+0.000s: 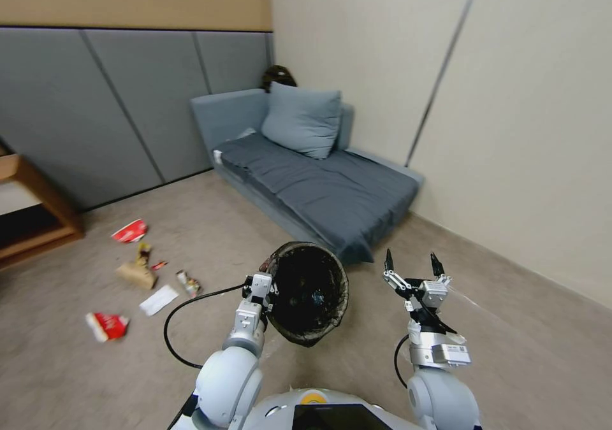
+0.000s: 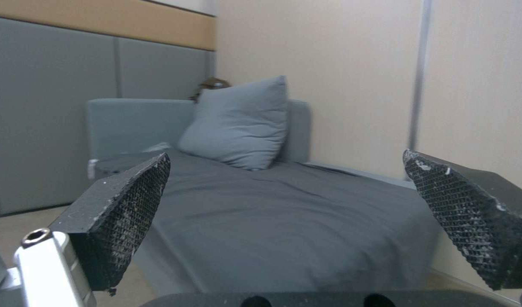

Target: Pick up the trash bin, then pick up the garbage from the floor and place it into the trash bin.

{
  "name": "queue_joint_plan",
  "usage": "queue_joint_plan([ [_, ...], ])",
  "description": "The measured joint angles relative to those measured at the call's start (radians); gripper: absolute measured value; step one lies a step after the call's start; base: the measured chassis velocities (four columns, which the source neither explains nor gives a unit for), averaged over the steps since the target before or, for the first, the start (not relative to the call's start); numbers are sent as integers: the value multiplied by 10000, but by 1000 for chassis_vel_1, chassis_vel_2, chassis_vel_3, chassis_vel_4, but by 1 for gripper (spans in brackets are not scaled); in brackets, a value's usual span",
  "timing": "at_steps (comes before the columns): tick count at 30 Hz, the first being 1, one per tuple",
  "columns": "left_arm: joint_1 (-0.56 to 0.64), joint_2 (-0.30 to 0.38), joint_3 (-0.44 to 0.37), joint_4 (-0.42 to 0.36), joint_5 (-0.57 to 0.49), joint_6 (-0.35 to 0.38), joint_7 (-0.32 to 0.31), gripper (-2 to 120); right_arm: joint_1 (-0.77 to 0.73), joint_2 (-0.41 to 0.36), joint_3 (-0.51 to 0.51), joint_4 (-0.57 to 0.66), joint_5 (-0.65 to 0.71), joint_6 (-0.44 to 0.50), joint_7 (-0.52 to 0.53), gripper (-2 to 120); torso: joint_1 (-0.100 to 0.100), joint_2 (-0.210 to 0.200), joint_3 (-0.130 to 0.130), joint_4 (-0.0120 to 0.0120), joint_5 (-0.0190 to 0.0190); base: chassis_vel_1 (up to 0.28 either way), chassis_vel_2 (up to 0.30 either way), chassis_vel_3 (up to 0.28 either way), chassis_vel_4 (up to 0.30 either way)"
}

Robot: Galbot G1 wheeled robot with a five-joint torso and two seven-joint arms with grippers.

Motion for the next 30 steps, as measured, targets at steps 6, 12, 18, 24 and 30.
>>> queue_joint_plan([
  [6, 22, 43, -30, -10, 3, 0, 4, 1, 49, -69, 71, -11, 22, 12, -32, 100, -1, 0, 0, 0, -1, 112, 119, 119, 117],
  [12, 27, 63, -58, -39, 4, 0, 8, 1, 20, -93, 56, -28, 14, 65, -55, 100, 0, 0, 0, 0, -1, 129, 129, 123, 133],
  [18, 23, 74, -86, -42, 5, 0, 10, 1, 45, -106, 65, -29, 16, 70, -65, 100, 0, 0, 0, -1, 0, 124, 127, 124, 127],
  [24, 10, 77, -88, -52, 5, 6, 14, 1, 43, -88, 57, -16, 15, 70, -126, 100, 0, 0, 0, 0, -1, 121, 126, 120, 126],
  [30, -4, 84, -118, -53, 4, 7, 18, 1, 32, -75, 52, -21, 7, 96, -156, 100, 1, 0, 0, 0, -1, 119, 117, 115, 122],
])
